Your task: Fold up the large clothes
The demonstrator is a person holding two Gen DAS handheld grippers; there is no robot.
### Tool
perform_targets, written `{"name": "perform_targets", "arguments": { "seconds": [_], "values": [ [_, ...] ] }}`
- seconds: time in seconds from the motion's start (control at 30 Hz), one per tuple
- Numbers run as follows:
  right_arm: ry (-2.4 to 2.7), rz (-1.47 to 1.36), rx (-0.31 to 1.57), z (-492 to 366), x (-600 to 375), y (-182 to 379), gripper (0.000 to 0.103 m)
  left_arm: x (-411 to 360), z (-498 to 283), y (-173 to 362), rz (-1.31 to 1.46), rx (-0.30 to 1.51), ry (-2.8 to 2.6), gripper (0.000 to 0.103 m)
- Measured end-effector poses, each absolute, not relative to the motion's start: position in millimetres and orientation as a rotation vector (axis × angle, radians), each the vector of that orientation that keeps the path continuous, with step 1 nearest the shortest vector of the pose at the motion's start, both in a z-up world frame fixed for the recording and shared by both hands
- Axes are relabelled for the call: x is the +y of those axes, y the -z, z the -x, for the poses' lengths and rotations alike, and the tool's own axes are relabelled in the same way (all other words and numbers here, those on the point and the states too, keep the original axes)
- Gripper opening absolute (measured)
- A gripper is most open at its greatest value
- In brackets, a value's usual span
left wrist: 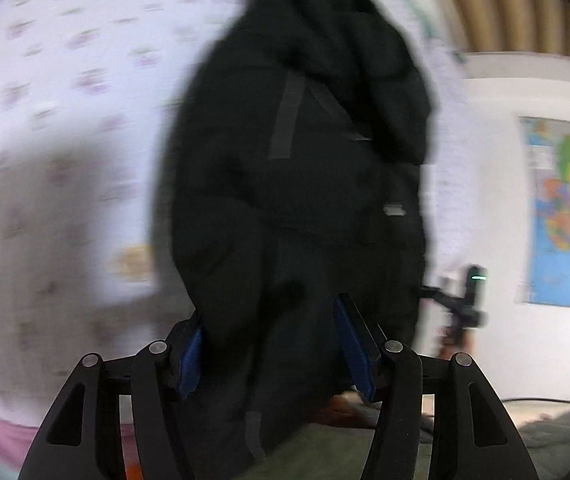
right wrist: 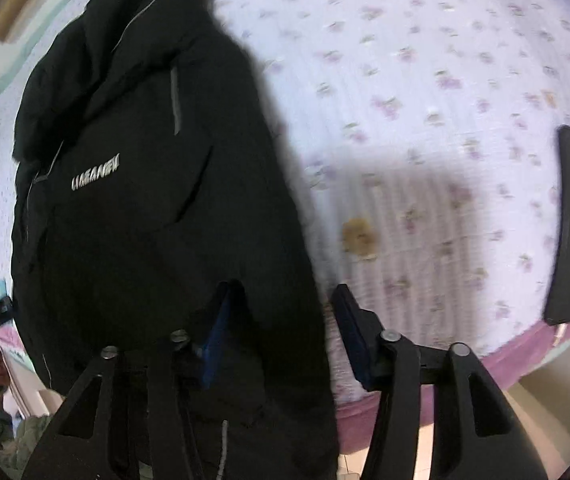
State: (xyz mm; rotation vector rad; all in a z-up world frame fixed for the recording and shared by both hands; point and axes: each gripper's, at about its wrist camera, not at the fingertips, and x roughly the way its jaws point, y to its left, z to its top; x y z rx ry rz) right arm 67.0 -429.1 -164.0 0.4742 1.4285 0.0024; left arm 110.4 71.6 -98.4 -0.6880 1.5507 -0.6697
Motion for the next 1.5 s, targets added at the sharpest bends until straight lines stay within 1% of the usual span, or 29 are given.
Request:
{"name": "perform_targets", "arguments": {
  "seconds": [0.1,0.13,0.23,0.37,0.47,0.6,0.63,0.67,0.7,0.73,0.77,0.8,0.83,0.97,1.07,1.3,1.5],
  "values": [
    [-0.146,-0.531,1.347,-71.2,-414.2,141.3,0.05,73.0,-114.7,98.4,1.081,1.44,0.812,0.06],
    [-0.183,-0.552,1.328,-73.1,-410.6,136.0,0.05,70.8,-115.8,100.9,1.127,1.427,0.817,0.06],
    [-0.23,-0.59,1.313,-77.7,-405.0,136.9,0.05,57.9,-117.5,105.5,1.028,1.458,0.771,0.06],
    [-0.189,-0.587,1.391,-75.0,-404.8,159.4,0.049,37.6,-104.4,108.0,0.807,1.577,0.718,0.06],
    [-0.186,-0.583,1.44,-53.2,-403.5,160.6,0.049,39.4,-90.3,104.1,0.701,1.628,0.707,0.06],
    [-0.188,-0.538,1.526,-19.4,-391.8,157.7,0.049,38.4,-75.7,99.8,0.629,1.673,0.69,0.06],
    [-0.181,-0.528,1.547,-10.5,-388.1,162.1,0.049,38.3,-74.7,99.0,0.611,1.679,0.675,0.055],
    [-0.164,-0.516,1.57,-5.7,-383.8,165.8,0.049,37.4,-75.0,96.5,0.594,1.669,0.656,0.032],
    [-0.157,-0.504,1.575,-5.1,-380.5,166.5,0.04,37.1,-75.2,95.3,0.596,1.658,0.644,0.021],
    [-0.152,-0.488,1.56,-6.3,-376.8,163.3,0.034,36.5,-78.2,92.0,0.625,1.645,0.636,0.011],
    [-0.149,-0.487,1.554,-8.5,-376.1,159.9,0.021,40.1,-84.1,84.8,0.676,1.61,0.637,0.01],
    [-0.15,-0.494,1.535,-13.7,-373.5,153.4,0.017,47.0,-86.7,79.4,0.697,1.578,0.641,0.01],
    [-0.162,-0.504,1.492,-19.3,-374.1,138.8,0.016,50.1,-93.8,69.8,0.725,1.537,0.651,0.01],
    [-0.2,-0.505,1.352,-48.9,-380.1,78.4,0.015,64.9,-131.0,25.8,0.833,1.38,0.699,0.01],
    [-0.21,-0.512,1.268,-75.5,-389.7,45.0,0.015,75.4,-156.9,8.9,0.873,1.305,0.697,0.01],
    [-0.185,-0.589,1.092,-136.5,-417.9,-8.0,0.016,89.0,-204.4,-2.7,0.949,1.256,0.654,0.01],
    [-0.107,-0.643,0.983,-201.9,-449.0,-31.8,0.016,92.8,-269.8,-4.6,1.019,1.234,0.633,0.014]
  ]
}}
